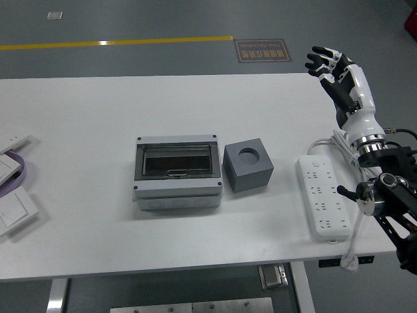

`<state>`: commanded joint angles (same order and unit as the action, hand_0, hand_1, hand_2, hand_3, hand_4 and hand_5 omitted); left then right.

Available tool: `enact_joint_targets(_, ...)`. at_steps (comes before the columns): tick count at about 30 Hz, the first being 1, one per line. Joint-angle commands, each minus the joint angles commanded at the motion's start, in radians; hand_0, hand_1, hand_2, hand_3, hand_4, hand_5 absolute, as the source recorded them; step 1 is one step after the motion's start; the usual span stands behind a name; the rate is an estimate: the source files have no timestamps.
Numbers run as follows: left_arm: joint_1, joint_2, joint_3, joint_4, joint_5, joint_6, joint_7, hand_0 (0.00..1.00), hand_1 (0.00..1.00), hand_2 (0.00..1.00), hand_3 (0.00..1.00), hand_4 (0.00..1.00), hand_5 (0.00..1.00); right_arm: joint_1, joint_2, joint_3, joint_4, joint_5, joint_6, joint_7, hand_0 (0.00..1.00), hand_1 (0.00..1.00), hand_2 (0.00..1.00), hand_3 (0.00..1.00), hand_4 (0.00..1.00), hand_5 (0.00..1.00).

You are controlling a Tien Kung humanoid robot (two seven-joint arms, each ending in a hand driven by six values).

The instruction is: Pick up the cylinder from the cube,place it in the box,flap close box

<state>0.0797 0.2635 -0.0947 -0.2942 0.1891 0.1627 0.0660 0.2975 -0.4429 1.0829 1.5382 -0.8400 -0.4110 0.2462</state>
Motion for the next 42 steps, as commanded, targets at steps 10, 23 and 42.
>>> enact_joint_targets(10,-0.01,0.002,-0.001,0.006,-0.016,0.0,0.002,0.594,0.583,0.549,0.621,0.674,0.252,0.004,0.019,0.006,-0.024,0.027,-0.001,0.013,0.797,0.696,0.692,0.673,0.646,0.415)
enact_joint_targets(23,-0.025,-0.009,0.002,0.01,-0.02,-0.005,-0.002,0.594,0.583,0.548,0.619,0.679,0.262,-0.004,0.015,0.01,-0.03,0.036,-0.01,0.007,0.792,0.693,0.684,0.67,0.651,0.413)
enact_joint_targets(42,-0.016,-0.002,-0.029,0.009,-0.007,-0.01,-0.002,0.594,0.583,0.548,0.619,0.683,0.266,-0.015,0.027,0.018,-0.032,0.036,-0.001,-0.011,0.794,0.688,0.68,0.666,0.639,0.399)
